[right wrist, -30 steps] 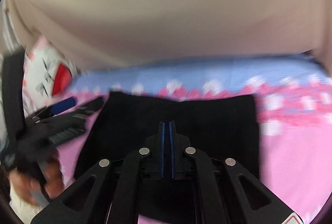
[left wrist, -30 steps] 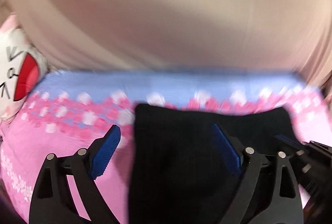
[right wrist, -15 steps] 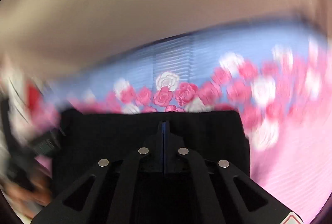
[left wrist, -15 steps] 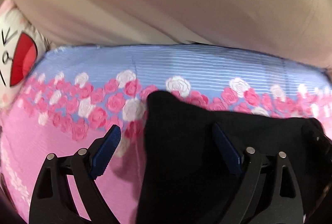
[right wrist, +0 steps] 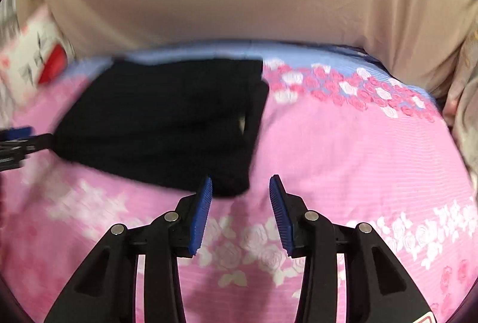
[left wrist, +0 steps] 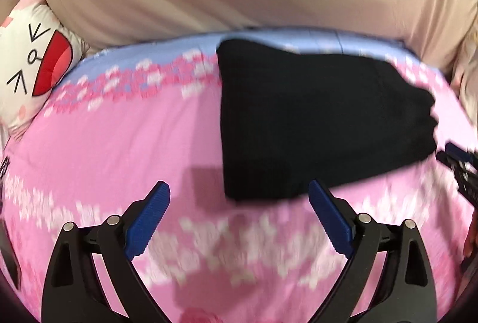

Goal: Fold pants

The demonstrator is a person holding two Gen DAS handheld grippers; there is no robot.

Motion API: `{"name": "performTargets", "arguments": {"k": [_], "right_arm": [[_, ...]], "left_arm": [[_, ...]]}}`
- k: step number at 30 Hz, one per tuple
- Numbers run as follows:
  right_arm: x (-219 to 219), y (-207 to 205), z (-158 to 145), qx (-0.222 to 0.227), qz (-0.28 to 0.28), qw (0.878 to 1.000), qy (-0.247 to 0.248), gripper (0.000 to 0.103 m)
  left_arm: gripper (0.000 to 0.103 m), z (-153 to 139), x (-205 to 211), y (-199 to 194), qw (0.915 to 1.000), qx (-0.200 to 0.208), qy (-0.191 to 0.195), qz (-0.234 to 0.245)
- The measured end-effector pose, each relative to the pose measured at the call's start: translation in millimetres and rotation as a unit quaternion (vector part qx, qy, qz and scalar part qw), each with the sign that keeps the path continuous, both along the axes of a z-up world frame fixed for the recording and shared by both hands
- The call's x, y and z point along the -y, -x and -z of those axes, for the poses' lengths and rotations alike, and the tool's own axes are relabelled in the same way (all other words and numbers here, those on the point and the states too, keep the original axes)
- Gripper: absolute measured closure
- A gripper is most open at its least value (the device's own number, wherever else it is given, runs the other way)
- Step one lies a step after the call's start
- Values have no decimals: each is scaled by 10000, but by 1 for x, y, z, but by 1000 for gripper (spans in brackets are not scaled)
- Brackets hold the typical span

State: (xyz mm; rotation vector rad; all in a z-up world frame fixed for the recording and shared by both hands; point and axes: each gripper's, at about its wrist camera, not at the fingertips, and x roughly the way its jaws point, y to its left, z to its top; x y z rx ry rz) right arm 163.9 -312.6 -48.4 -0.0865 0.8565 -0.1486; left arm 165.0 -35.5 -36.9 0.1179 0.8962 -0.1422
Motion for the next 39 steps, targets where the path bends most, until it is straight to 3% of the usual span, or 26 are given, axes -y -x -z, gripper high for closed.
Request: {"name": "performTargets", "arguments": {"k": [5, 6, 7, 8, 11, 14, 18, 20, 22, 23, 26, 28, 30, 32, 36, 39], "right_arm": [[1, -18, 8, -91, 101, 9998, -176, 63], [2, -21, 6, -33, 97, 9994, -327, 68], [5, -23, 3, 1, 93, 9986, -525, 83], [11, -23, -1, 60, 180, 9968, -770, 86], [37, -21, 1, 48, 518, 9885, -1420, 90], [57, -14, 15, 54, 752, 9759, -2047, 89], [24, -20, 8, -9, 588, 9905, -1243, 79], [11, -29, 6, -3, 412, 9951, -896, 76], [11, -38, 4, 36, 381, 9973, -623, 81], [18, -40, -1, 90, 439, 9960, -774, 89], [48, -27, -17, 387, 715, 9829, -1650, 94], [58, -20, -10, 376, 1052, 9815, -1556, 93], [62, -26, 14, 51, 1089, 9809, -1612, 90], [60, -25, 4, -67, 1052, 9793, -1727, 83], [34, -8, -34, 318, 916, 9840, -1492, 83], [10, -10, -57, 590, 500, 9849, -1549, 82]], "left_arm": [[11, 27, 0, -11, 9968, 109, -666, -428], [10, 31, -2, -16, 9968, 112, -632, -481], [10, 32, -5, -22, 9968, 81, -550, -570], [11, 28, -9, -28, 9972, 68, -355, -649], [10, 21, -14, -39, 9952, 295, -496, -791], [8, 36, -27, -43, 9958, 8, -326, -859], [8, 34, -28, -39, 9951, 29, -269, -948], [8, 32, -16, -39, 9939, 189, -581, -917], [7, 30, -8, -39, 9914, 341, -877, -908], [7, 28, -7, -41, 9910, 348, -909, -916], [7, 22, -14, -41, 9932, 281, -713, -877], [7, 24, -14, -40, 9952, 167, -642, -716], [7, 30, -10, -39, 9945, 189, -766, -686], [7, 31, -6, -38, 9931, 279, -888, -713], [5, 31, -8, -40, 9935, 219, -825, -757], [5, 31, -11, -40, 9939, 179, -749, -791]]}}
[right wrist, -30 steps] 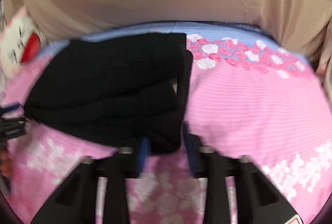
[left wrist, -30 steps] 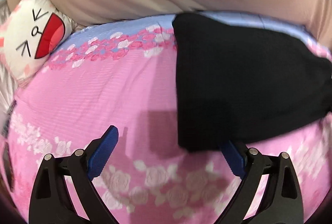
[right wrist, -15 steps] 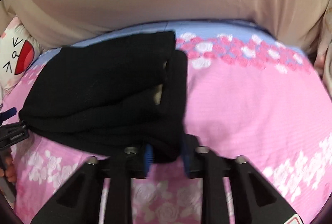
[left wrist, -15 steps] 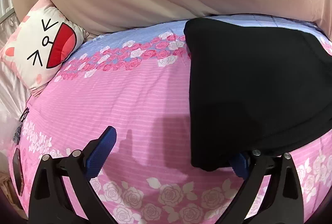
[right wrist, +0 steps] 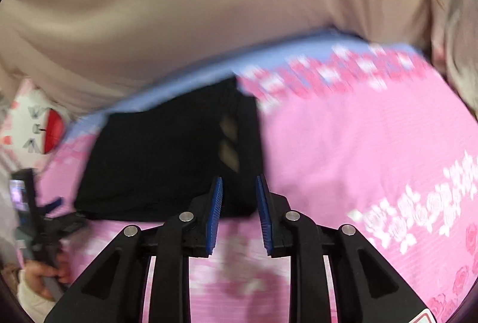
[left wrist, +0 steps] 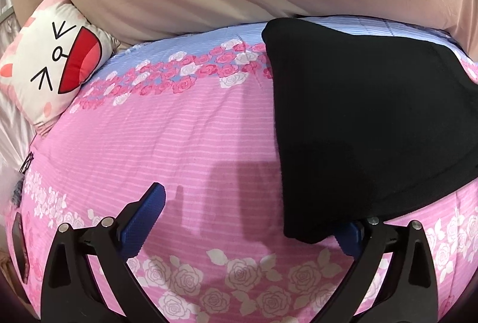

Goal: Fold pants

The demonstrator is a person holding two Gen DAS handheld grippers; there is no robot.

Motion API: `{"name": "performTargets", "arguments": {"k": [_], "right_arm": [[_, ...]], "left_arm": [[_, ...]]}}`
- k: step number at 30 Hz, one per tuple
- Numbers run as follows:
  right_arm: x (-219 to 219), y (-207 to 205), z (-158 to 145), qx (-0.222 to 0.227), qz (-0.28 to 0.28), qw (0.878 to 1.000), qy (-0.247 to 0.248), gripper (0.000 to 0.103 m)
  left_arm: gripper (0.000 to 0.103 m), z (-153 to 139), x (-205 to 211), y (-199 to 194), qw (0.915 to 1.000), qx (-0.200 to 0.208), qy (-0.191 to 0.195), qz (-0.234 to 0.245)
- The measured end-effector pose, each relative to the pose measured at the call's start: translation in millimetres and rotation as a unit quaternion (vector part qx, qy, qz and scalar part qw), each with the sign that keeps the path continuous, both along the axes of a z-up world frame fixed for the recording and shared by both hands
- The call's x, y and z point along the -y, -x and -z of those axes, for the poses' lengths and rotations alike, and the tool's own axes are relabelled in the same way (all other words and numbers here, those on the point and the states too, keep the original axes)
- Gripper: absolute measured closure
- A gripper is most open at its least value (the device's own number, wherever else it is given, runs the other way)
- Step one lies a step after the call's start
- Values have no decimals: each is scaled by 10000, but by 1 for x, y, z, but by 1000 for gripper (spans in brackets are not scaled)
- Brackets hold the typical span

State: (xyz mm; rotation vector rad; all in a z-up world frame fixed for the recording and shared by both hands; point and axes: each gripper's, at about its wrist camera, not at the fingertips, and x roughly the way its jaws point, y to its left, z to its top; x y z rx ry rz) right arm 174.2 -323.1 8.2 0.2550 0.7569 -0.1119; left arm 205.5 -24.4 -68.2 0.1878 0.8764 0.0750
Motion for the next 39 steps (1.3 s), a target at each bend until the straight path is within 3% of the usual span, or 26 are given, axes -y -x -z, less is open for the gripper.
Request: {"name": "performTargets", "arguments": {"k": [3, 6, 9, 10, 13, 18, 20, 22, 26, 28, 30, 32, 33, 34, 35, 36, 39], "right_arm": [[-27, -24, -12, 196, -635, 9977, -153, 82], [-47, -59, 3, -14, -925, 9957, -11, 82], [-31, -80, 37, -432, -507, 9974, 275, 93], [-17, -80, 51, -555, -293, 9977, 248, 103], [27, -66, 73, -343, -261, 9926, -1135, 103], [-4, -60, 53, -506, -269, 9977, -352, 103], [-6, -57, 41, -332, -284, 9981, -439, 98], [-8, -59, 24, -134, -388, 9977, -544, 96], [-26, -110, 10, -122, -697, 9966, -422, 96], [-30, -138, 16, -271, -722, 9963, -380, 96], [-26, -168, 34, -560, -535, 9969, -147, 96], [-3, -188, 59, -861, -76, 9962, 139, 103], [9, -190, 68, -950, 134, 9952, 173, 103], [27, -187, 77, -923, 313, 9952, -130, 103], [37, -180, 76, -814, 323, 9941, -646, 103], [37, -172, 69, -733, 327, 9941, -731, 103], [4, -151, 45, -467, -57, 9987, -170, 96]], "left_arm": [[5, 0, 2, 0, 10000, 1, -80, -19], [5, -1, 2, 1, 10000, -15, -93, -30], [5, -1, 1, 0, 10000, -44, -75, -23], [5, -1, 1, 0, 10000, -46, -71, -4], [5, 1, -2, -1, 10000, -65, 36, 57], [6, -16, -12, 12, 9983, -171, 544, 72], [5, -44, -10, 30, 9964, 137, 781, 299], [5, -73, 0, 39, 9946, 624, 685, 473], [5, -93, 28, 8, 9926, 790, 731, 561], [5, -86, 38, -14, 9932, 634, 813, 548], [5, -62, 52, -41, 9965, 296, 663, 422], [5, -33, 63, -63, 9991, -32, 331, 257], [5, -20, 63, -69, 9993, -143, 261, 221], [5, -14, 58, -72, 9985, -163, 463, 235], [5, -14, 53, -70, 9973, -175, 670, 233], [5, -14, 49, -69, 9966, -218, 765, 198], [5, -16, 48, -68, 9973, -184, 683, 215]]}}
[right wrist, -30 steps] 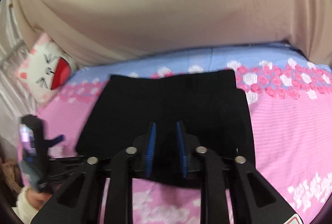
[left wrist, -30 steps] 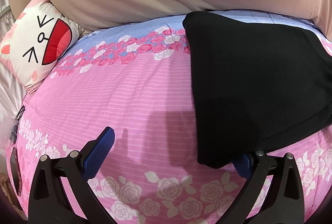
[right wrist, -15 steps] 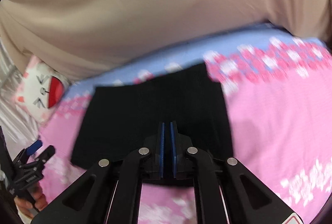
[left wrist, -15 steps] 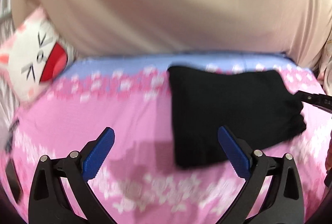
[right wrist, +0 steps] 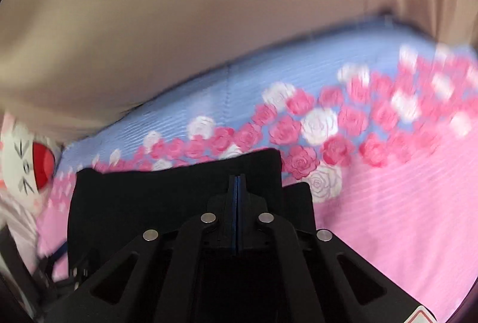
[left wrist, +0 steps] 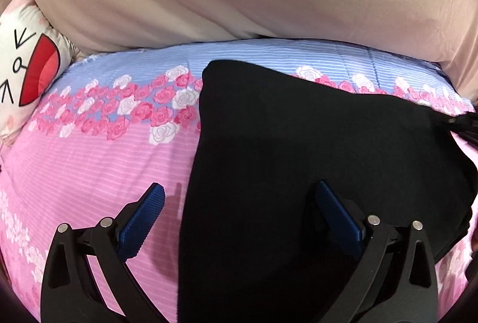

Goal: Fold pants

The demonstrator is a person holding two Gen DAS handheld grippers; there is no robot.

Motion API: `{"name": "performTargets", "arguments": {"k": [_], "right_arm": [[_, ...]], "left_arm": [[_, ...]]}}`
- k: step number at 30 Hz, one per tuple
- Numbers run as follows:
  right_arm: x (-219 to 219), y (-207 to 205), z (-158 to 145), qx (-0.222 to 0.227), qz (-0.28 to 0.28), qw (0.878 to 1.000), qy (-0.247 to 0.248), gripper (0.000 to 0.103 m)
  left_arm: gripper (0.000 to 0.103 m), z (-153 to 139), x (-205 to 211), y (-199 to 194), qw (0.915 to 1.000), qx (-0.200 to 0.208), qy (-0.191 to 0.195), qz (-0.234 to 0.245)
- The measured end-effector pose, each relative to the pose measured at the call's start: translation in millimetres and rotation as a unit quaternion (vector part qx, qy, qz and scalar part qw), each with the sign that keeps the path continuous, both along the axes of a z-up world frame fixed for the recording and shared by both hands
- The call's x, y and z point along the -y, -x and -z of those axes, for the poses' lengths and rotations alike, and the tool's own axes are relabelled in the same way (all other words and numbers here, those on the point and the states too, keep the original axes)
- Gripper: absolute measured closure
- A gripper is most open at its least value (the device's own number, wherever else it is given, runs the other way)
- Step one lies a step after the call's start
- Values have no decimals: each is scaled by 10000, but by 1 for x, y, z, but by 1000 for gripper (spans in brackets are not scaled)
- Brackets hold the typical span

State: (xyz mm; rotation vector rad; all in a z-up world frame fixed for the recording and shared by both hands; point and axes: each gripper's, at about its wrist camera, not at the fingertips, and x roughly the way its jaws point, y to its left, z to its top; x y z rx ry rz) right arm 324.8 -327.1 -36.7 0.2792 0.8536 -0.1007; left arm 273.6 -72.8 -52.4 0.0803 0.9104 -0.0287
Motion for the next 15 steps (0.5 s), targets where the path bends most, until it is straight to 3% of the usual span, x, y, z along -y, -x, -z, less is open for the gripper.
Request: {"name": "performTargets", "arguments": {"k": [3, 4, 7, 10, 12, 13, 15], "right_arm": [[-9, 11, 6, -80, -134, 9994, 314, 96], [-4, 14, 17, -257, -22, 9987, 445, 103], [9, 37, 10, -101, 198, 9998, 2, 102], [-6, 70, -12, 326, -197, 9993, -20, 93], [-12, 77, -3, 145, -275, 9994, 150, 93], [-9, 79, 8, -66, -145, 9990, 419, 103], [3, 88, 20, -38, -85, 9997, 211, 103]], "left_arm": [[5, 2, 1, 1, 9999, 63, -101, 8], [5, 1, 3, 1, 9999, 71, -121, 12], [5, -1, 5, 1, 9999, 31, -106, 21], [5, -2, 5, 2, 9999, 40, -153, 40], [5, -1, 6, 2, 9999, 41, -140, 19], [5, -1, 6, 2, 9999, 39, -146, 10], [5, -1, 7, 3, 9999, 36, -146, 18]]}}
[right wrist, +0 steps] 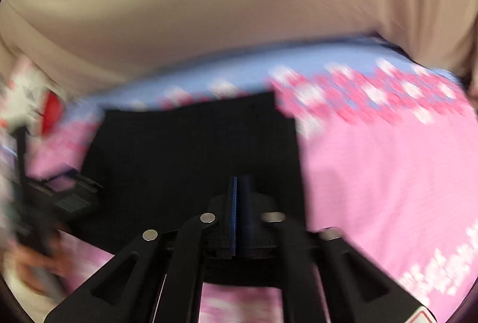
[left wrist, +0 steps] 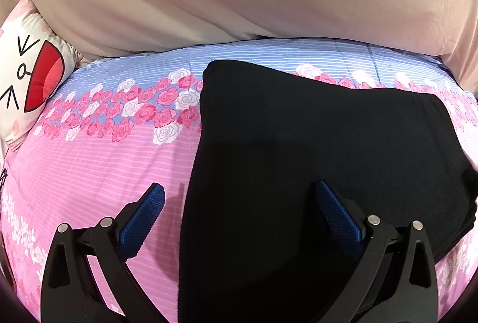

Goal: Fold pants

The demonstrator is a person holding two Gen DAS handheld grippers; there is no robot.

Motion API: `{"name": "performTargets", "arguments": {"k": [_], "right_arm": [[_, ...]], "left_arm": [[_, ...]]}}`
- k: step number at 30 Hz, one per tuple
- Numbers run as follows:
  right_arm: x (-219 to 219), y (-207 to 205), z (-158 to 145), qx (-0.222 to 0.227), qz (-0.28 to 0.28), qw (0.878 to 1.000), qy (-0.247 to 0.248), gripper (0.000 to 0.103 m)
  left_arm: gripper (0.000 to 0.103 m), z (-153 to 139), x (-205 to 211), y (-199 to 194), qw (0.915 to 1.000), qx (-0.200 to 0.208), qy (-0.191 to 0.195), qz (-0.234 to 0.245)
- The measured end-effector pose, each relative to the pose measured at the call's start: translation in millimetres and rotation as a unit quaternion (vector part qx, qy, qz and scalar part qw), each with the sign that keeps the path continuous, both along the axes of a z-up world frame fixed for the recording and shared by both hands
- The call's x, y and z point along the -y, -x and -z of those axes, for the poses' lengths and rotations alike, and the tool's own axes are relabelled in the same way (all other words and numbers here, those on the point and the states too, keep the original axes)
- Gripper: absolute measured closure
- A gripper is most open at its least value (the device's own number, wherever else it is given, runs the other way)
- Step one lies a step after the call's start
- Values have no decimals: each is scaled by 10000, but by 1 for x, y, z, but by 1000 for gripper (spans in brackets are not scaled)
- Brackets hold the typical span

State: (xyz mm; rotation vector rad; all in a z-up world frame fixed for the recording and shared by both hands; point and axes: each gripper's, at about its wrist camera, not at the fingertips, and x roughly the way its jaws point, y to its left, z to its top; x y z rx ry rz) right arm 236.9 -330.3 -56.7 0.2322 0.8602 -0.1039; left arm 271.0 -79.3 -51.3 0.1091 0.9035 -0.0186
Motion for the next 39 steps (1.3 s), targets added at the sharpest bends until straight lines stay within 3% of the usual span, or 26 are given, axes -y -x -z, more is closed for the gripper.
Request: {"name": "performTargets", "arguments": {"k": [3, 4, 8, 10, 14, 19, 21, 26, 30, 32, 34, 35, 39], "right_arm": [[-4, 19, -20, 143, 158, 9998, 2, 103], [-9, 23, -28, 225, 102, 9997, 45, 96], [-47, 18, -49, 391, -639, 9969, -255, 94], [-76, -8, -53, 330, -1059, 9930, -401, 94], [-133, -77, -42, 46, -1480, 9887, -236, 94], [-181, -152, 1, -482, -1376, 9893, -110, 94], [-202, -166, 26, -694, -1366, 9881, 107, 93], [-241, -164, 23, -606, -1518, 9784, 1264, 94], [-191, -116, -24, 1, -1494, 9879, 410, 97], [-148, -78, -45, 257, -1068, 9927, 501, 92], [-101, -41, -55, 354, -564, 9964, 518, 55], [-72, -16, -59, 425, -235, 9977, 462, 50], [5, 53, -53, 248, 581, 9968, 494, 50]], "left_arm": [[5, -8, -4, 7, 10000, 20, 8, 36], [5, -13, -8, 13, 10000, 72, 20, 59], [5, -32, -41, 46, 9993, 358, 54, 17], [5, -31, -57, 58, 9991, 375, -49, -165], [5, -23, -89, 81, 9978, 365, -180, -526], [5, -16, -113, 93, 9976, 285, -206, -598], [5, -14, -120, 93, 9979, 255, -148, -570], [5, -9, -121, 87, 9985, 227, -58, -502], [5, -12, -111, 85, 9991, 181, 161, -358], [5, -18, -105, 90, 9991, 225, 293, -201], [5, -22, -98, 92, 9988, 247, 409, -70], [5, -22, -94, 92, 9988, 229, 441, -32], [5, -20, -73, 91, 9984, 162, 535, 122]]}}
